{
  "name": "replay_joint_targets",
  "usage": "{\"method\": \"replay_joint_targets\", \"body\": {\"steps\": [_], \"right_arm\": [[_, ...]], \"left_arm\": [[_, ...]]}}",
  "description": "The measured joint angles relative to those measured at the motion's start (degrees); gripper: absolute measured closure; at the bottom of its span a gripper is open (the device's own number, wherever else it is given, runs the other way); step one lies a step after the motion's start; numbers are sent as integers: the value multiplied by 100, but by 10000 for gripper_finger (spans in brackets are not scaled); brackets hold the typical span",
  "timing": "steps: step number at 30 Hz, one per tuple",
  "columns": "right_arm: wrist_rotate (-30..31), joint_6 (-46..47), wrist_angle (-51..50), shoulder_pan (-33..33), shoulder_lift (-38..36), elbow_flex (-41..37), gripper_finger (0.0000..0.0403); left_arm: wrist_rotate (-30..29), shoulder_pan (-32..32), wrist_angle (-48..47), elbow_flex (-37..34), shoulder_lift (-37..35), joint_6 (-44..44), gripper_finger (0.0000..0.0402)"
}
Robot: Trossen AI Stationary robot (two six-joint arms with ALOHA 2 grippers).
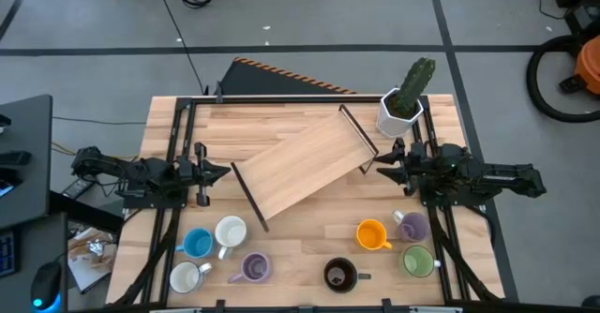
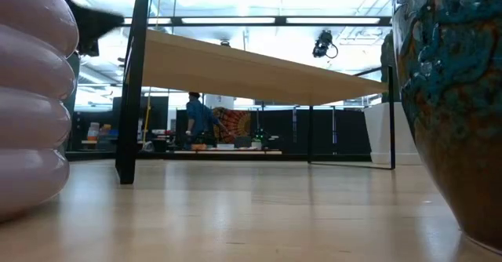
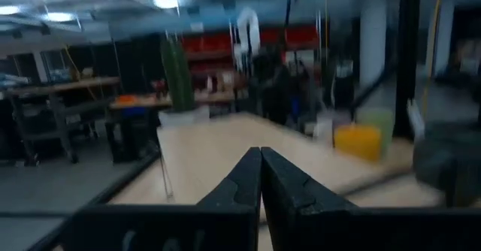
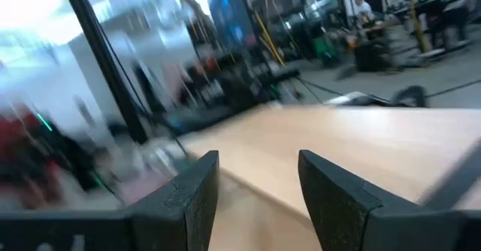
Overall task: Place coffee mugs
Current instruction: Put the yellow mug on the shelf
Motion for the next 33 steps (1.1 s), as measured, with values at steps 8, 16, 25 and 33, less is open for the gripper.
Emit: {"method": "replay_joint_targets", "body": {"steps": [8,16,25,33], "right_arm": [[-19,719,938,1,-2,0,214],[436,423,935,0,-2,0,214],[431,-54,-271,-57,278,803,214],[281,-307,-1700,266,1345,1887,214]], "left_arm": [[1,13,456,0,0,-1942,386],[-1,13,459,0,0,-2144,386],[-4,13,859,0,-2,-1156,386],[-1,13,711,0,-2,-851,386]]}}
